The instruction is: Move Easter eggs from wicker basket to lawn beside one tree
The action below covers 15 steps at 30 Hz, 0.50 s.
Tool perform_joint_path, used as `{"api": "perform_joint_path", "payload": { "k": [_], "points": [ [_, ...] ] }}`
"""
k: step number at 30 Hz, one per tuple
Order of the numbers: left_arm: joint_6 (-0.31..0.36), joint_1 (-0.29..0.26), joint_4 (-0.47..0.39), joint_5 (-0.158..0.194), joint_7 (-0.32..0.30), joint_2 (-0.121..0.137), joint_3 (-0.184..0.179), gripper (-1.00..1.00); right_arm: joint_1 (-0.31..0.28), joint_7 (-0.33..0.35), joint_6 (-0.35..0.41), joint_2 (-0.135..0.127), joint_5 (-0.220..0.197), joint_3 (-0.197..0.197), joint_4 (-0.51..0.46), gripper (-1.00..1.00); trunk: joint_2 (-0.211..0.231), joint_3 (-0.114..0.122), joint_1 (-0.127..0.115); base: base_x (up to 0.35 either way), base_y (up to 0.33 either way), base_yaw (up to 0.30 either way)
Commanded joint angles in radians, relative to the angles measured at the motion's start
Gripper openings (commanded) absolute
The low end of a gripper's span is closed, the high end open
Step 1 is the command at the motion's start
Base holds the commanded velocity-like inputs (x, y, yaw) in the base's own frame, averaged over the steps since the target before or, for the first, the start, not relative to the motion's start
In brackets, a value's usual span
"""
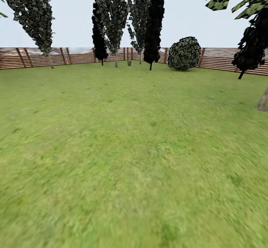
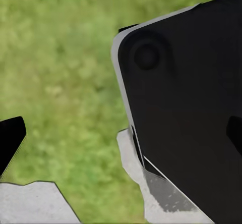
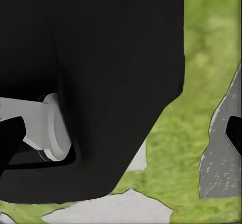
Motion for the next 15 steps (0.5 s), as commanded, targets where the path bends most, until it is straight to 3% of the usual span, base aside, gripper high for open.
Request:
{"api": "perform_joint_path", "payload": {
  "k": [1, 15],
  "points": [
    [-0.003, 0.0, 0.0, -0.002, 0.003, 0.0, -0.009, 1.0, 0.0, 0.0, -0.007, 0.0, -0.005, -0.006, 0.002, 1.0, -0.001, -0.001, 0.001, 0.306, -0.079, 0.0],
    [-0.003, 0.0, 0.0, -0.002, 0.003, 0.0, -0.013, 1.0, 0.0, 0.0, -0.007, 0.001, -0.004, -0.006, 0.001, 1.0, -0.001, -0.001, 0.001, 0.306, -0.079, 0.029]
  ]
}}
